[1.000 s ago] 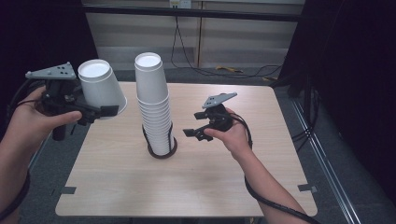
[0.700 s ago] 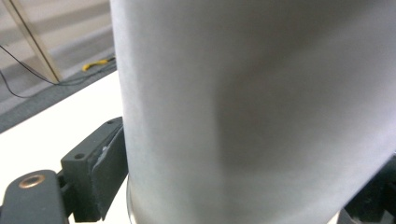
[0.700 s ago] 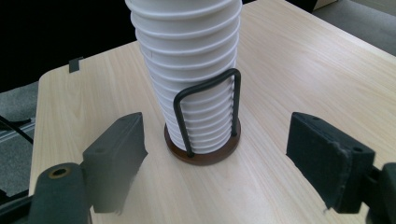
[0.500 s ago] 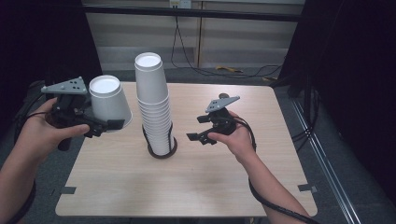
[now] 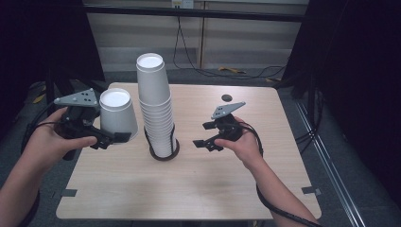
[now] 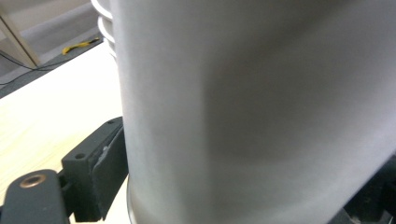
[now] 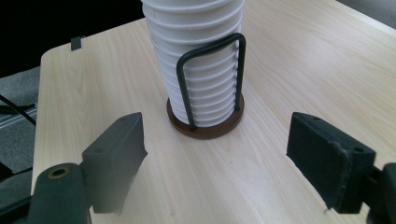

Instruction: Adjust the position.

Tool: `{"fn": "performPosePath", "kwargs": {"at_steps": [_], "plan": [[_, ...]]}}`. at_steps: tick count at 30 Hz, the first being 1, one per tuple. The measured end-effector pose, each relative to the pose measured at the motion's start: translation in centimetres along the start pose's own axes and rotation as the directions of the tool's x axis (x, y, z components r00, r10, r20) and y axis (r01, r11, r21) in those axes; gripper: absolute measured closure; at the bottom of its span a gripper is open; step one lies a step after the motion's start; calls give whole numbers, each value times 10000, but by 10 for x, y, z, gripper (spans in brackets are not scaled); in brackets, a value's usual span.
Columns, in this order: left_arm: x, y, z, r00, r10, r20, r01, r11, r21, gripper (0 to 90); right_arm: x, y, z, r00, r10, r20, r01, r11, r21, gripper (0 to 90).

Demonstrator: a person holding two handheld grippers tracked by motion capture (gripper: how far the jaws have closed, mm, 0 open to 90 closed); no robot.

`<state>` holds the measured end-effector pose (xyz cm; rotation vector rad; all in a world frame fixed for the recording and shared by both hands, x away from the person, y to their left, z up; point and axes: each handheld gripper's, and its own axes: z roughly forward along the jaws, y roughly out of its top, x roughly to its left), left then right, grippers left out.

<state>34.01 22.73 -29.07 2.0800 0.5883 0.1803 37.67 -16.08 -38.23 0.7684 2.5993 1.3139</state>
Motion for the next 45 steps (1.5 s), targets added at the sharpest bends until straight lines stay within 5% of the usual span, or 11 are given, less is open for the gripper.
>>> {"fn": "performPosePath", "kwargs": {"at_steps": [19,45], "plan": [[-24,4,22,9963,472,715,-524,9960,726,121,-2,-17,-8,9997,-145,-195,153,9989,436,190],[-51,20,64,9817,1213,1469,-1400,9823,1244,123,-5,-29,-26,9981,-271,-551,322,9951,937,193]]}}
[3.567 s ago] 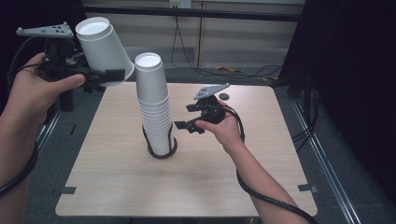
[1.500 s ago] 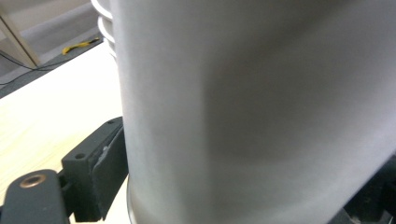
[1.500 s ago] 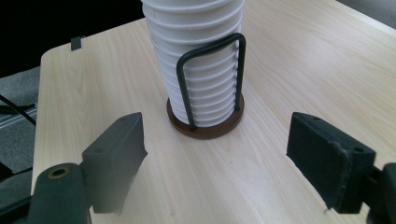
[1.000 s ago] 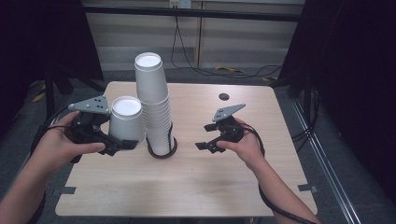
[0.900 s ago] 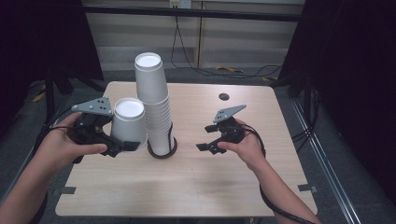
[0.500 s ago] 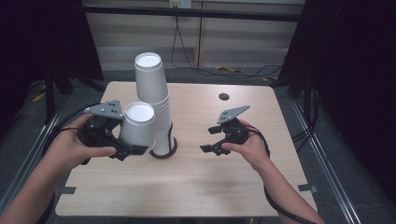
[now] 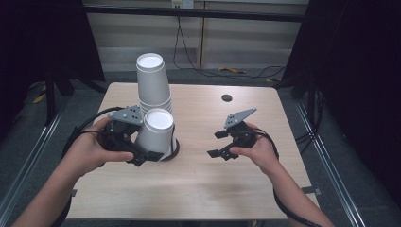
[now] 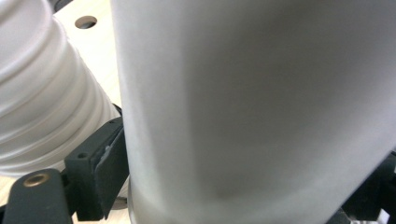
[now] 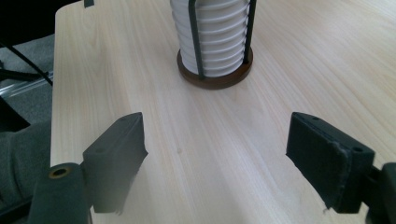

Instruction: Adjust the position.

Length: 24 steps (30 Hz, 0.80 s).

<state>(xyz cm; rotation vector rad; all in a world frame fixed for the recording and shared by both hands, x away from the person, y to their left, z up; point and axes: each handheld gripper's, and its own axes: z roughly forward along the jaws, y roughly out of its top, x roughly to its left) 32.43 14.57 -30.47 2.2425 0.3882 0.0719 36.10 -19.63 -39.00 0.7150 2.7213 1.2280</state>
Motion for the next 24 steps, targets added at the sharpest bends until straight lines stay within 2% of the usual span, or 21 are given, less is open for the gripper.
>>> {"fn": "performPosePath", "kwargs": {"at_steps": [2,5,6,7,8,11,17,19,24], "plan": [[-1,2,4,9999,162,5,-162,9997,183,123,0,0,-2,10000,-52,-18,52,10000,69,193],[-2,3,10,9998,170,50,-172,9995,279,123,0,-1,-3,9999,-118,-79,118,9999,112,193],[-3,4,15,9996,269,16,-269,9985,468,123,0,-1,-4,9998,-201,-26,202,9996,172,193],[-3,4,15,9996,269,16,-269,9985,468,123,0,-1,-4,9998,-201,-26,202,9996,172,193],[-3,5,21,9996,202,212,-212,9986,488,123,1,-1,-4,9996,-266,-122,268,9995,157,193],[-3,6,27,9994,236,272,-252,9979,600,123,2,-1,-4,9992,-367,-159,370,9990,244,193],[-2,9,45,9989,336,321,-366,9944,994,123,5,-1,-5,9981,-561,-237,571,9975,416,193],[-2,9,50,9993,293,225,-316,9930,1137,123,5,-1,-6,9978,-628,-210,637,9970,441,193],[1,9,63,9993,304,220,-331,9896,1400,123,5,-1,-8,9978,-606,-255,620,9963,591,193]]}}
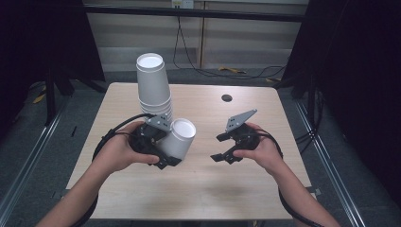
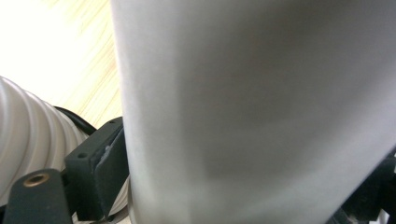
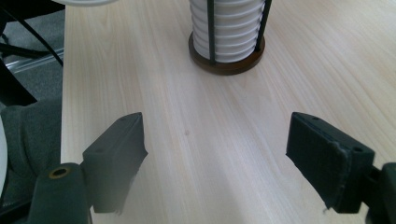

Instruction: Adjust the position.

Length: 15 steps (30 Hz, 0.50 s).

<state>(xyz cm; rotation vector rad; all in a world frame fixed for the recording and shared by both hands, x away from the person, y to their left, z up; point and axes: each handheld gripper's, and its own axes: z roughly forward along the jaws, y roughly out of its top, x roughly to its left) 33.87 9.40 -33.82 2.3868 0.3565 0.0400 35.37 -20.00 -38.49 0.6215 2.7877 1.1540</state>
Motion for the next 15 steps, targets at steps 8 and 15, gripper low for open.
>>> {"fn": "performPosePath", "kwargs": {"at_steps": [8,15], "plan": [[1,4,14,9993,176,-336,-151,9974,710,125,1,-1,-1,9999,-102,-55,103,9999,82,192],[5,7,26,9998,89,-181,-73,9961,874,125,4,0,-1,9993,-337,-164,344,9985,422,193]]}}
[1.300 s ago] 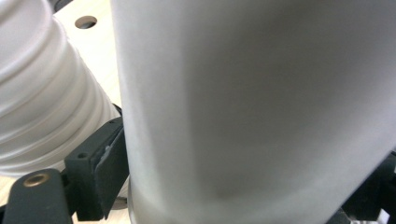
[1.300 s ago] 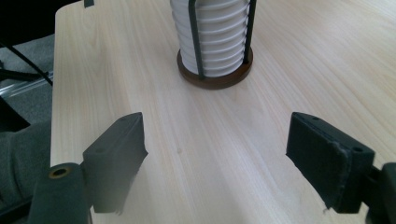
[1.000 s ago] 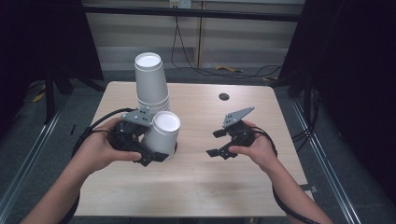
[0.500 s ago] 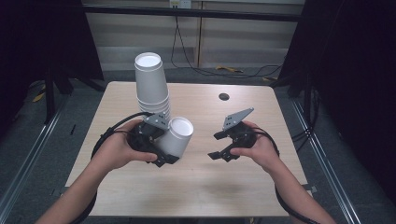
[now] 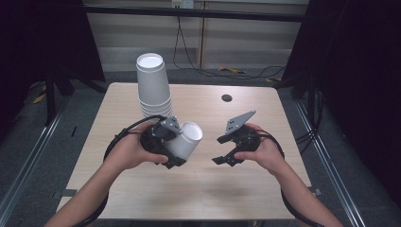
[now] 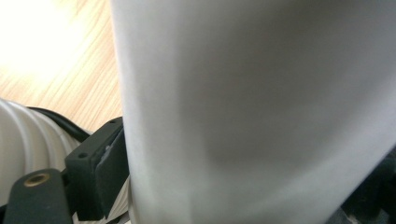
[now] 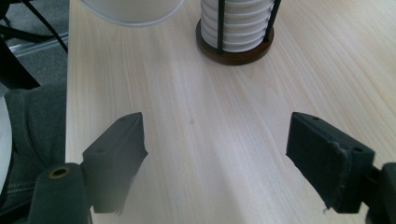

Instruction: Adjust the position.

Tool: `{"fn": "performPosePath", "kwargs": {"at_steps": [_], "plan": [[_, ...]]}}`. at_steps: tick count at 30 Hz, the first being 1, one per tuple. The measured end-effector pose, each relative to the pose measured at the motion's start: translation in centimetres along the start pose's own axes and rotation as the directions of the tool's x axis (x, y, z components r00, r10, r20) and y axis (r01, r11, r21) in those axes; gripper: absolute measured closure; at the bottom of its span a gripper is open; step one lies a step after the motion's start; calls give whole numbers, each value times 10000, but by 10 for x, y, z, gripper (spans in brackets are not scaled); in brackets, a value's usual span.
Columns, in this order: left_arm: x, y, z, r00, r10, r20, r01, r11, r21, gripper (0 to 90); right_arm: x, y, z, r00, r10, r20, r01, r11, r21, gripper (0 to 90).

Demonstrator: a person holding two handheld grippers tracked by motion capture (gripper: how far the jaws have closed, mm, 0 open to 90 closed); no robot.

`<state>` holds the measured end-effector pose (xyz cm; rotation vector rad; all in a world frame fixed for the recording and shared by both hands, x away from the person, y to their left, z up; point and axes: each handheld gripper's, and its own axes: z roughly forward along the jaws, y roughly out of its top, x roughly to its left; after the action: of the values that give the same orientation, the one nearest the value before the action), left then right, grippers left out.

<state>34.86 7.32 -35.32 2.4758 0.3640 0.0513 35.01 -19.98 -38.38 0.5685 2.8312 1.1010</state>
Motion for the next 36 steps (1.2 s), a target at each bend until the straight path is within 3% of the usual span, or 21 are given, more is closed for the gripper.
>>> {"fn": "performPosePath", "kwargs": {"at_steps": [12,15,17,36], "plan": [[2,9,16,9996,184,192,-192,9990,411,125,2,2,-2,9989,-380,-277,392,9983,435,196],[0,11,22,9996,-16,293,4,9992,401,125,3,3,-3,9981,-474,-403,500,9967,644,196],[1,12,25,9992,76,380,-92,9991,417,125,3,3,-4,9977,-478,-474,511,9961,724,195],[1,18,45,9982,260,537,-304,9961,830,125,3,19,-7,9945,-720,-760,778,9940,764,196]]}}
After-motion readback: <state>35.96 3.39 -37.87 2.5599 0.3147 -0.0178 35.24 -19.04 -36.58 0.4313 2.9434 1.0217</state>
